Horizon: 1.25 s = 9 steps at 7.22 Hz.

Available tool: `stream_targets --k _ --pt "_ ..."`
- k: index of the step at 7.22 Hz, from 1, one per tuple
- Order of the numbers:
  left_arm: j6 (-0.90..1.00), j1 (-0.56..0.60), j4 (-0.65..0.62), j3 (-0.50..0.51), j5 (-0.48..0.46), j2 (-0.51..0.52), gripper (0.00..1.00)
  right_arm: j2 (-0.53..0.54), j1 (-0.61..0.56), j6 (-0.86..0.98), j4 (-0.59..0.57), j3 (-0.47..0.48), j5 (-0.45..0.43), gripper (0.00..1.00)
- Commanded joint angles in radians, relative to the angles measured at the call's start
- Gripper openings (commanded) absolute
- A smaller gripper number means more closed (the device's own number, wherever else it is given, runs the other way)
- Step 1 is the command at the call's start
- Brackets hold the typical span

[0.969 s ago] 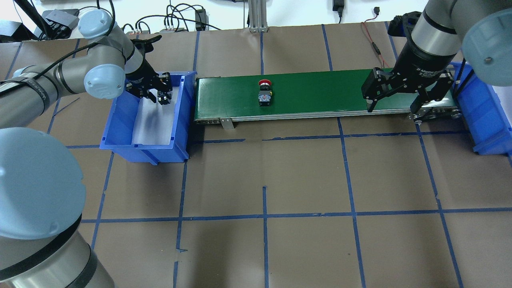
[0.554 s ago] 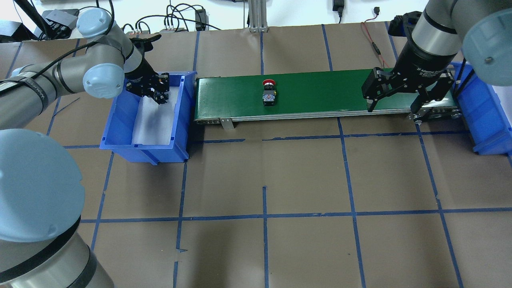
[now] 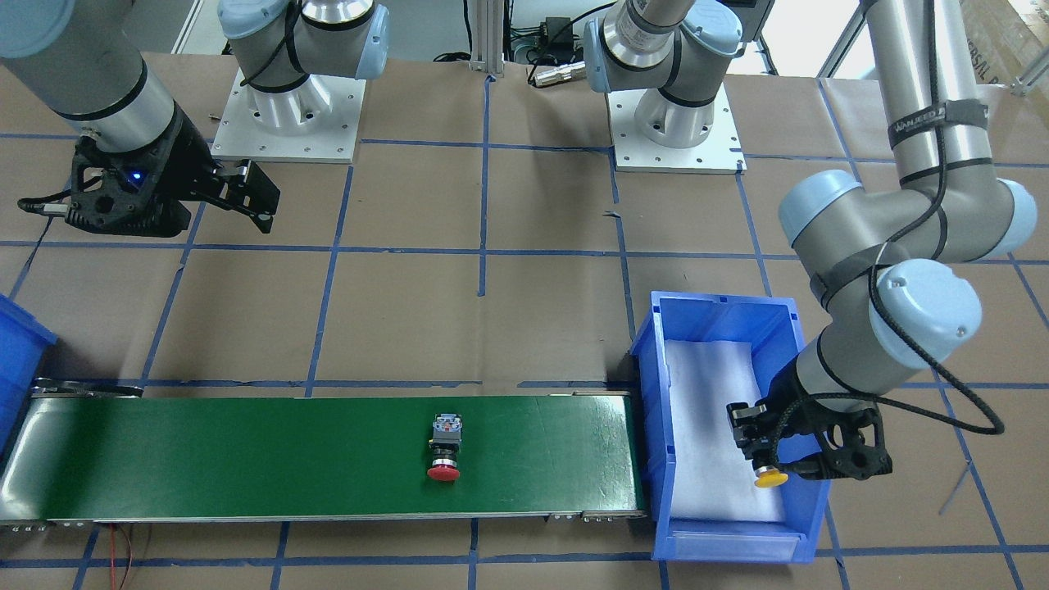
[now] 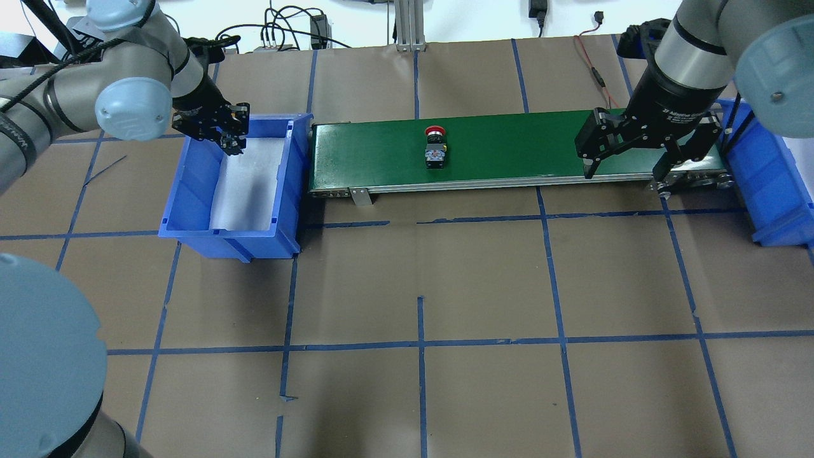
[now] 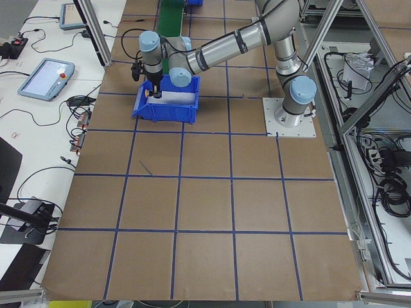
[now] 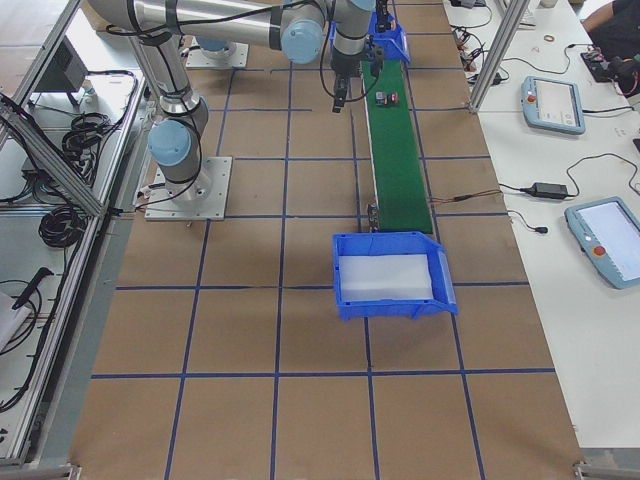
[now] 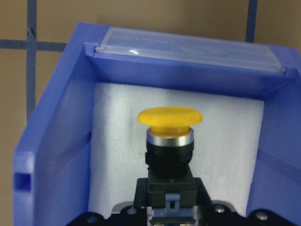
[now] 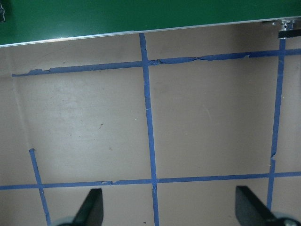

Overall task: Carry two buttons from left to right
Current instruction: 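Carry the yellow button with the left gripper onto the conveyor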

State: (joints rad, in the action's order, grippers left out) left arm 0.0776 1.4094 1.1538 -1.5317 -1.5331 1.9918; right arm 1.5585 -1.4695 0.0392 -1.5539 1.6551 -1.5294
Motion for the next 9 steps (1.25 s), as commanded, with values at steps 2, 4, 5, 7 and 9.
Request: stream_targets --k 2,4,5,7,9 --pt "-0.119 0.049 0.214 0.002 0.043 -0.192 0.22 0.0 0.0 -0.001 0.0 0.0 0.0 1.0" --pt "-0.218 0.158 0.204 0.002 0.045 -0.194 0.22 0.0 0.0 0.001 0.0 0.0 0.0 1.0" --pt "-0.222 0.181 0.199 0.002 0.047 -0.186 0.22 0.0 0.0 -0.002 0.0 -0.001 0.002 1.0" --pt "-0.22 0.248 0.127 0.004 0.044 -0.124 0.23 0.0 0.0 -0.002 0.0 -0.001 0.0 1.0" --pt "-0.239 0.28 0.014 0.005 0.042 -0.045 0.24 0.002 0.0 -0.004 0.002 -0.002 0.0 1.0"
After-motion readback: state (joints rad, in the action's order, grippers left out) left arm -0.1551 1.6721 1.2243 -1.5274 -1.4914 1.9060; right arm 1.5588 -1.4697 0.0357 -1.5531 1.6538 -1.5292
